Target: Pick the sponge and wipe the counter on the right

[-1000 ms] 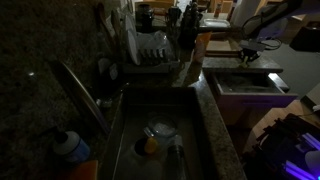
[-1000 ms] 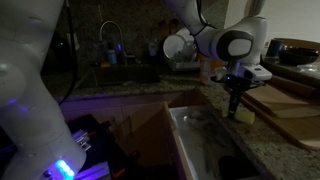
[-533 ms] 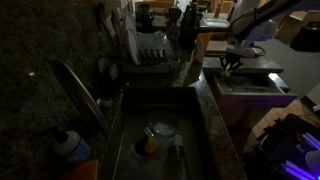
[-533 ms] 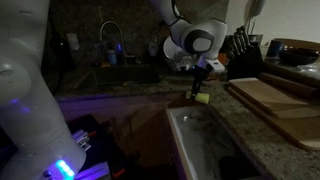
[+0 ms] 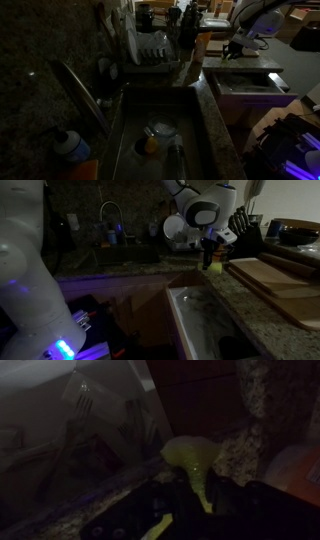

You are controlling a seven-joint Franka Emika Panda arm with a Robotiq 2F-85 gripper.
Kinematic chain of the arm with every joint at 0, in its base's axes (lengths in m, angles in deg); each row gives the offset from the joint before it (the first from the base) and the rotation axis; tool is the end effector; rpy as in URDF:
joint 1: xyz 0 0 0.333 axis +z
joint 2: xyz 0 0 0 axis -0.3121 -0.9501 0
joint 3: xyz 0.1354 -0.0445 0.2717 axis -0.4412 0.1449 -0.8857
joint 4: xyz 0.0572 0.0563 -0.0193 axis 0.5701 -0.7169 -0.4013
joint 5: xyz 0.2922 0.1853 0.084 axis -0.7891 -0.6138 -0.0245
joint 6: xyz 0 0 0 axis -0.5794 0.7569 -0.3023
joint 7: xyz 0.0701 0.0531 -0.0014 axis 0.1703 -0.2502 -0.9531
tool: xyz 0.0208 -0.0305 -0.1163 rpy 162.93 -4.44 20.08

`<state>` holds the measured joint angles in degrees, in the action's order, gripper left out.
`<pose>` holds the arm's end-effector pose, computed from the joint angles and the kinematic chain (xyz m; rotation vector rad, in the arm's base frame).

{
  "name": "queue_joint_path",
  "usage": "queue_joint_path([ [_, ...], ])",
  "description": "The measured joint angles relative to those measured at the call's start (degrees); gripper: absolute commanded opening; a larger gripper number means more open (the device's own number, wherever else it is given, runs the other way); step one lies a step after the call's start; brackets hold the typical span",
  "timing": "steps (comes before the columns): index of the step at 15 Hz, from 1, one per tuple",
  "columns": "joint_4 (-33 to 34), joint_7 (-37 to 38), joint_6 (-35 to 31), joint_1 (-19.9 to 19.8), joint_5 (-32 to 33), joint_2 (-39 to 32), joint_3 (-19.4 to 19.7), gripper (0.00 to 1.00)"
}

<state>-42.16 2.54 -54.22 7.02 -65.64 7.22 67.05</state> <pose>0.5550 -0.1794 0.2870 -2.5530 1.3783 -0.1435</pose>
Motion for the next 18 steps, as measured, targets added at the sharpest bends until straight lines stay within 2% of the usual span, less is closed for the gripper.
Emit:
queue_joint_path([
  [4, 3.14, 2.3, 1.1, -2.19, -1.1, -2.57, 1.97, 0.05],
  [9, 9.75, 9.24, 1.26, -2.56, -1.07, -8.14, 4.22, 0.05],
  [14, 15.06, 21.08, 5.4, -2.57, 0.27, -13.52, 7.14, 0.05],
  [18, 16.25, 28.62, 5.6, -2.88, 1.03, -15.14, 9.26, 0.05],
])
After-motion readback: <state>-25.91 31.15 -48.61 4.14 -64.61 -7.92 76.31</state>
